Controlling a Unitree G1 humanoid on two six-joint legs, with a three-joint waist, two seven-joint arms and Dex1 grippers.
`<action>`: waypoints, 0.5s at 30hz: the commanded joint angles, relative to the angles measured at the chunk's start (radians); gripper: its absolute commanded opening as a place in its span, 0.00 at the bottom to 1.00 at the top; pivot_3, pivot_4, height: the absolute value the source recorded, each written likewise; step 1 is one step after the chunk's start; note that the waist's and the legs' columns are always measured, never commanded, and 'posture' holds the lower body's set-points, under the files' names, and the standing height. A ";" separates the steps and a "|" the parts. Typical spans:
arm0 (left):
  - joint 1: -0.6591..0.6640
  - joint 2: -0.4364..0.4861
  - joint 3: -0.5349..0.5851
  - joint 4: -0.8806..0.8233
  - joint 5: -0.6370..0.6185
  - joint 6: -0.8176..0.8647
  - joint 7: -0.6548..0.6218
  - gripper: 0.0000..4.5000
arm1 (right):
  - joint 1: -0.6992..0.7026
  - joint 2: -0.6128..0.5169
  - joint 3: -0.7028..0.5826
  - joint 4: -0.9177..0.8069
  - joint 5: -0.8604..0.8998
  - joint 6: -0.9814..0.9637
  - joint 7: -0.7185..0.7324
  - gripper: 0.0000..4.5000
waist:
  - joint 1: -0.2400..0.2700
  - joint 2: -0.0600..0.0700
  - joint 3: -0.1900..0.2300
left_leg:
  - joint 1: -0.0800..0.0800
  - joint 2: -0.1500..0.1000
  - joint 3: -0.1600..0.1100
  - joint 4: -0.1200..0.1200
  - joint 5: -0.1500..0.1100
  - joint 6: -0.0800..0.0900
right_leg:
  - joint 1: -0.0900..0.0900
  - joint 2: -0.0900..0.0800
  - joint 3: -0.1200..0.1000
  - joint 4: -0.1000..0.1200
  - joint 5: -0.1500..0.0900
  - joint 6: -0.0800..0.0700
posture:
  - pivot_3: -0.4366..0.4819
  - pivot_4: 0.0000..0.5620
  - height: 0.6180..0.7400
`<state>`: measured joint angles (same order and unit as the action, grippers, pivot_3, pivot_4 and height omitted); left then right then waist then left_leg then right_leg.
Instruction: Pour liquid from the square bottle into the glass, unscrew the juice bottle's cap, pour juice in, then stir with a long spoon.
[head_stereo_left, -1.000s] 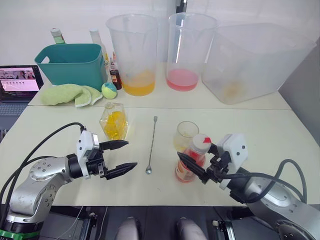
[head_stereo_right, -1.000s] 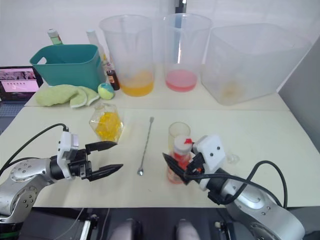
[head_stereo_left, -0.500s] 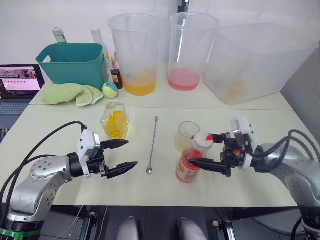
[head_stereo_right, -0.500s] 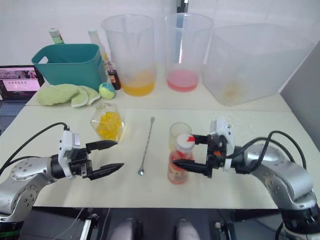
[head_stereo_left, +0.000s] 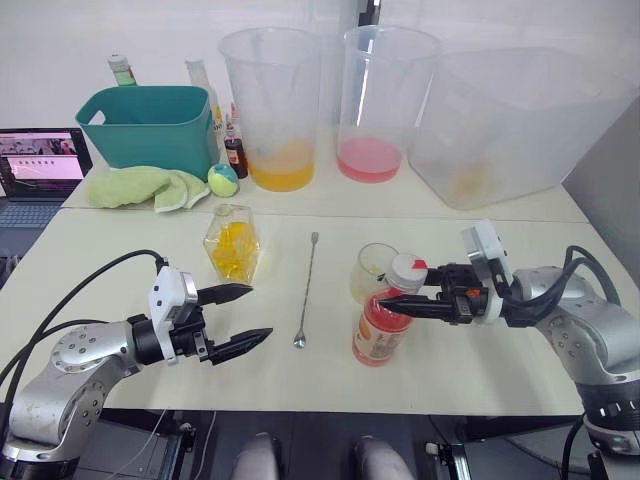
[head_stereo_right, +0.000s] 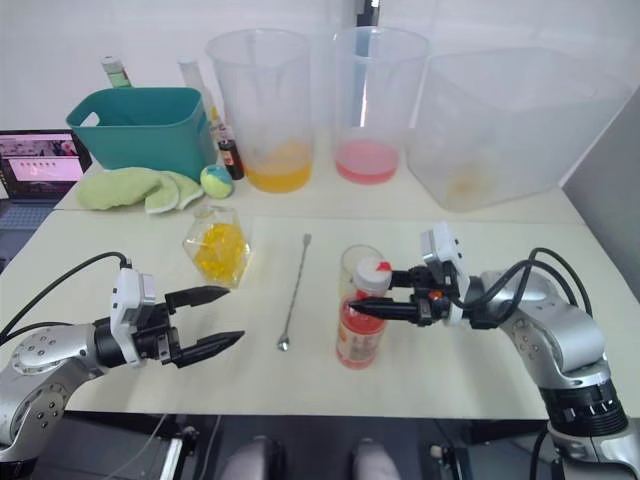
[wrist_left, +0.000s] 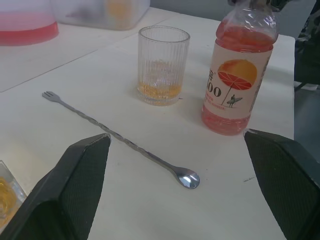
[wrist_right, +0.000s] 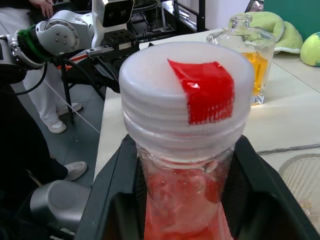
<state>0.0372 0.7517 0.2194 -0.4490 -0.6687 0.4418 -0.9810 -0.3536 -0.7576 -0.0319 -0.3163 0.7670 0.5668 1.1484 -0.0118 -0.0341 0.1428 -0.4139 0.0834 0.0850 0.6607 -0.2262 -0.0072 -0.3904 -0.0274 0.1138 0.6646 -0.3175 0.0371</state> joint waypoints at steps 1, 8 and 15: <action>-0.019 0.005 0.016 -0.021 -0.004 -0.016 0.002 1.00 | 0.021 0.025 -0.051 -0.098 0.063 0.031 -0.071 0.30 | 0.000 0.000 0.000 | 0.000 0.000 0.000 0.000 0.000 0.000 | 0.000 0.000 0.000 0.000 0.000 0.000 | 0.48 0.27 0.92; -0.043 0.000 0.001 0.011 0.009 -0.033 -0.009 1.00 | 0.124 0.079 -0.152 -0.399 0.145 0.151 -0.465 0.30 | -0.001 0.000 0.000 | -0.001 0.000 0.000 0.000 0.000 0.000 | -0.001 0.000 0.000 0.000 0.000 0.000 | 0.48 0.27 0.92; -0.046 -0.006 -0.004 0.017 0.006 -0.039 -0.008 1.00 | 0.181 0.128 -0.139 -0.624 0.121 0.238 -0.817 0.30 | -0.002 0.000 0.000 | -0.001 0.000 0.000 0.000 0.000 0.000 | -0.002 0.000 0.000 0.000 0.000 0.000 | 0.48 0.27 0.92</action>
<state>0.0014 0.7488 0.2138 -0.4187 -0.6621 0.4178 -0.9855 -0.1699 -0.6277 -0.1443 -0.8724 0.8826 0.8055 0.3898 -0.0141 -0.0336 0.1431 -0.4153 0.0833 0.0850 0.6605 -0.2262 -0.0074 -0.3921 -0.0277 0.1142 0.6646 -0.3175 0.0372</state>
